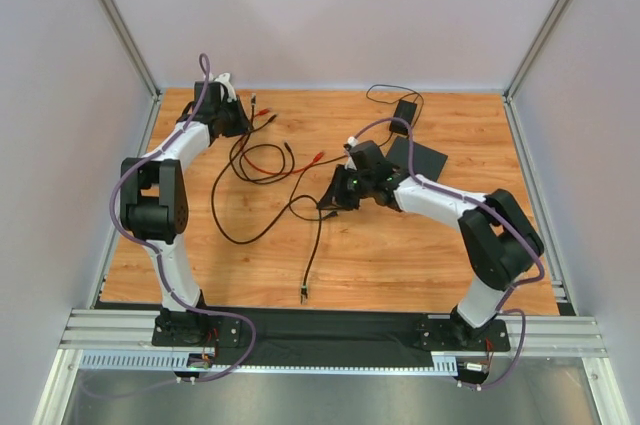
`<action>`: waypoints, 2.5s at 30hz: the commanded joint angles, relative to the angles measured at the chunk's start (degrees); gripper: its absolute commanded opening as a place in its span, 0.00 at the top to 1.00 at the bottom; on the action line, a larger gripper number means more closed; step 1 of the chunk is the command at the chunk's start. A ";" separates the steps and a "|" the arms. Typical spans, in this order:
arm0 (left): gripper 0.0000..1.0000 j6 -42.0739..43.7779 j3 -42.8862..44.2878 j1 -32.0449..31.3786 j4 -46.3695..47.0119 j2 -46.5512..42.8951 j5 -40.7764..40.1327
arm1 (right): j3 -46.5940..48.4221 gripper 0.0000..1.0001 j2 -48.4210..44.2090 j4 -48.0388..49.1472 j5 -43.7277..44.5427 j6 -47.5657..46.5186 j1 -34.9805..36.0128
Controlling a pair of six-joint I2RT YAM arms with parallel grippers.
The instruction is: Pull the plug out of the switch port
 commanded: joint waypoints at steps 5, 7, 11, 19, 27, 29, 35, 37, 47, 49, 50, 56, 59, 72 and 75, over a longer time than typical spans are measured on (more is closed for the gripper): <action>0.60 1.57 -0.81 -0.19 0.36 -2.75 -3.56 | 14.90 0.61 9.74 -2.58 1.19 -3.12 0.69; 0.54 1.49 -3.52 -0.19 1.95 -4.59 -3.64 | 14.65 0.47 8.97 -2.44 1.19 -3.73 -0.54; 0.50 0.61 -6.52 -0.27 5.98 -7.50 -2.15 | 14.82 0.37 5.80 -6.82 4.17 -8.39 -3.70; 0.49 -0.80 -13.99 -2.91 13.46 -12.95 -1.18 | 14.82 0.30 2.45 -11.32 7.61 -13.93 -18.63; 0.50 -3.17 -17.43 -6.33 20.85 -13.04 0.93 | 26.13 0.30 9.91 -11.66 11.20 -15.51 -30.51; 0.50 -3.61 -17.25 -7.12 21.72 -11.99 1.98 | 29.05 0.30 13.25 -13.33 13.14 -17.27 -32.44; 0.54 -6.51 -15.06 -11.51 22.52 -8.83 3.22 | 33.02 0.32 20.56 -12.12 7.35 -14.38 -38.77; 0.57 -8.26 -13.57 -13.19 22.35 -7.16 3.13 | 32.58 0.31 21.78 -10.88 5.95 -13.85 -40.53; 0.85 -13.63 3.91 -28.57 18.57 10.67 4.27 | 27.13 0.33 21.61 -5.86 2.42 -12.79 -45.10; 0.89 -14.33 8.57 -30.93 17.87 15.05 4.36 | 26.25 0.34 22.05 -4.55 0.85 -11.83 -45.28; 0.90 -14.86 10.15 -31.47 16.56 16.48 4.36 | 26.08 0.34 22.40 -4.02 0.32 -11.65 -45.37; 0.93 -16.27 19.92 -34.20 11.45 24.48 3.13 | 21.78 0.36 22.23 0.36 -1.97 -8.66 -45.37; 0.93 -16.71 23.78 -34.90 9.18 27.38 3.30 | 19.05 0.37 21.53 2.74 -1.97 -7.87 -45.37; 0.91 -16.62 36.35 -35.69 3.19 34.94 4.71 | 7.19 0.41 16.96 5.64 -1.89 -5.50 -43.88; 0.90 -15.65 37.59 -35.78 0.82 35.04 4.88 | 1.58 0.41 14.16 8.36 -1.28 -4.27 -41.95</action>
